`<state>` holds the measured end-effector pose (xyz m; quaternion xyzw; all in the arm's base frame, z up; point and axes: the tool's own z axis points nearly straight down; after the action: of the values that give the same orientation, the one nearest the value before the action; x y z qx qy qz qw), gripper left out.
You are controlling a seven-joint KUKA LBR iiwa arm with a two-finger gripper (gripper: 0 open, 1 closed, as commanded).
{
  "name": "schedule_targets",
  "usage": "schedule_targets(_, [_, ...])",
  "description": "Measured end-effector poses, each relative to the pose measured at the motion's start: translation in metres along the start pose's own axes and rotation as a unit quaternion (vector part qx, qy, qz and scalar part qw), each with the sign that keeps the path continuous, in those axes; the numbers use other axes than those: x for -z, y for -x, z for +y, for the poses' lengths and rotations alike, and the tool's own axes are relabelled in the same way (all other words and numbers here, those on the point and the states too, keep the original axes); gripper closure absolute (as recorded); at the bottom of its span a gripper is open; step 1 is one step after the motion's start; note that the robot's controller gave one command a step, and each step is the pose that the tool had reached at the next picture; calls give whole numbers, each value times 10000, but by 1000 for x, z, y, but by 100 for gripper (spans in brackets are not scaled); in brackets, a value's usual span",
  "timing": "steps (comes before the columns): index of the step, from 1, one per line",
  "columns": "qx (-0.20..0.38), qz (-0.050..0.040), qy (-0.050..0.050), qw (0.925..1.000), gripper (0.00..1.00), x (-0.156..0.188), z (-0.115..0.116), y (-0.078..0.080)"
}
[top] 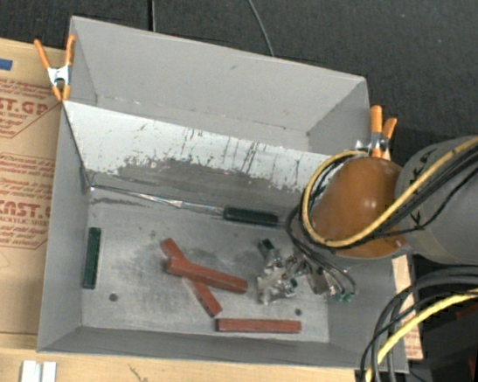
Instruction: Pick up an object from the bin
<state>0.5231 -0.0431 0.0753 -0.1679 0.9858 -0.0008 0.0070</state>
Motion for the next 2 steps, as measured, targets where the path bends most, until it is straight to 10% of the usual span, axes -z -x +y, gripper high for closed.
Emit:
schedule_targets(1, [1, 33, 7, 10000, 0, -2, 0, -2])
schedule_targets(2, [-1, 32, 7, 10000, 0, -2, 0, -2])
